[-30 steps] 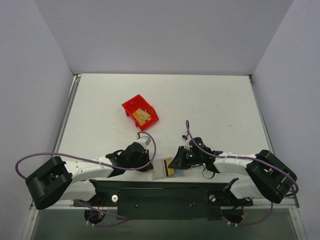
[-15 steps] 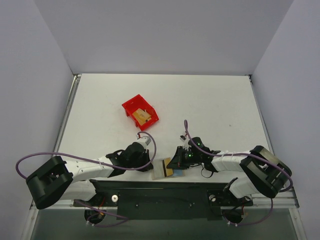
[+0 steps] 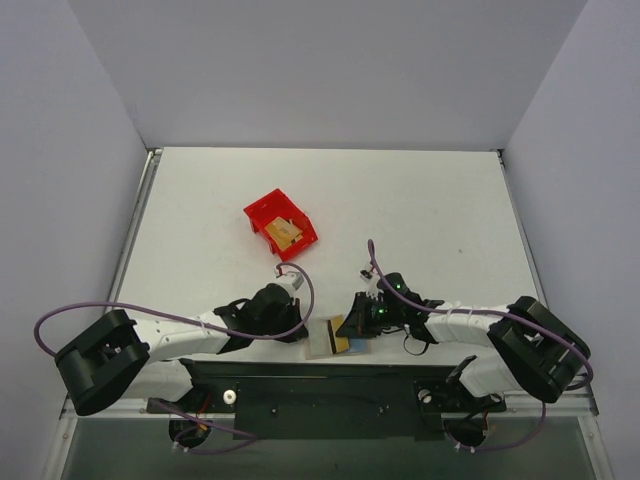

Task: Put the credit cards into the card holder
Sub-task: Insert the credit card into the card holder.

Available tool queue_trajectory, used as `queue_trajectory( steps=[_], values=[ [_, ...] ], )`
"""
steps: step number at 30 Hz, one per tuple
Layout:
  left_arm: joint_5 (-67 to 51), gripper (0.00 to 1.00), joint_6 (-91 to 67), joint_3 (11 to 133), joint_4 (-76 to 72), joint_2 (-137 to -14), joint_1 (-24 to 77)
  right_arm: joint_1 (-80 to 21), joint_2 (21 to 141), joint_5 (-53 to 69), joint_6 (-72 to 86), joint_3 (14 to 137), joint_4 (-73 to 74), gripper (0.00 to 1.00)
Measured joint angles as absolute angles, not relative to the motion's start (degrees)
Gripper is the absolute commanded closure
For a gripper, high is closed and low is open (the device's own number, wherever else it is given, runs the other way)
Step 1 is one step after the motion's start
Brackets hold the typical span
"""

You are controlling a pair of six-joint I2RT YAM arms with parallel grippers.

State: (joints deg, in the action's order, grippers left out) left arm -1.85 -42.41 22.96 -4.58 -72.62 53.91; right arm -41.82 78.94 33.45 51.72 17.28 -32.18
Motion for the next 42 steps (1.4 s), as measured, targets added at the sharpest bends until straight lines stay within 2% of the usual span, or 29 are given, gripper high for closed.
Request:
queue_trajectory(
  steps=[26, 42],
  values=[
    [-1.9, 1.00, -42.4, 23.0, -4.8, -72.7, 53.9, -39.4, 77.8, 32.9, 47.7, 18.4, -27.9, 1.00],
    [-1.9, 1.00, -42.4, 23.0, -4.8, -72.8, 53.9, -39.0, 82.0, 35.8, 49.6, 18.9, -32.8, 1.00]
  ],
)
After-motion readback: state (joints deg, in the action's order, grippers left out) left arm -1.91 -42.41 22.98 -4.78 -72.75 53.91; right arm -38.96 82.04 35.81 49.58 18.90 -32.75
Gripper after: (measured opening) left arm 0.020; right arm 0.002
